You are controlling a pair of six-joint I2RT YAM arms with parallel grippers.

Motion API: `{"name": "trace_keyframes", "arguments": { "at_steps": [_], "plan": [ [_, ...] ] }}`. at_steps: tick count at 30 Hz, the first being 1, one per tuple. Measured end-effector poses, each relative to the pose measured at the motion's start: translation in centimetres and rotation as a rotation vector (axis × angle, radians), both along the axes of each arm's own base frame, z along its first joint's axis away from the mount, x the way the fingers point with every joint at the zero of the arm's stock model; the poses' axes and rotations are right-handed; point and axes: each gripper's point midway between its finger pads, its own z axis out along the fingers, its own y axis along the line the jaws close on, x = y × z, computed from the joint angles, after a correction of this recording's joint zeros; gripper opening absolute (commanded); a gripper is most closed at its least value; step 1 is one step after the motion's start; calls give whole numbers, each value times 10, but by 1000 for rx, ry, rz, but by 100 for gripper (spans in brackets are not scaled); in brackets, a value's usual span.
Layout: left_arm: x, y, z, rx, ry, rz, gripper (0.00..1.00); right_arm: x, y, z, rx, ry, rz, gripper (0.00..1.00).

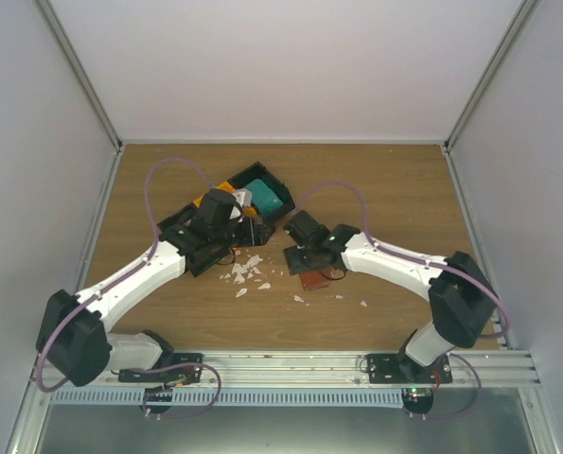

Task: Put the credit cards into the card holder
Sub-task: Turn over the card holder at the center of the board, then close the card holder at the center of the board.

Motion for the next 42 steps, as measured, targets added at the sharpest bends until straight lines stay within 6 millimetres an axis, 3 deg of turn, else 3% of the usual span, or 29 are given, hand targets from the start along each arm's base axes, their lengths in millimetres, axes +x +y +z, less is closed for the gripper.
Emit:
{"name": "trace_keyframes", "arguments": {
  "at_steps": [3,6,10,12,14,19,28,37,42],
  "plan": [
    [-6,-11,-29,-6,74,-43,72,14,-26,2,-22,-28,-73,64],
    [-15,-28,-56,0,147,-91,70,22,-57,-11,-72,-19,-147,63],
    [-27,-53,-87,20,221,-152,68,22,-91,-33,-121,27,-206,63],
    [-33,-61,-103,45,255,-168,67,19,-98,-40,-126,46,-210,63],
    [-39,-68,-120,74,290,-177,66,17,-99,-44,-123,58,-203,60],
    [-41,-76,-139,99,328,-181,63,12,-93,-60,-100,95,-178,47],
    [-40,-84,-163,118,367,-184,56,7,-85,-62,-36,107,-164,35],
    [-41,-102,-163,90,356,-217,56,-12,-70,-64,50,174,-143,38],
    [-34,-109,-164,126,340,-196,50,-10,-76,-63,4,160,-170,42]
  ]
}}
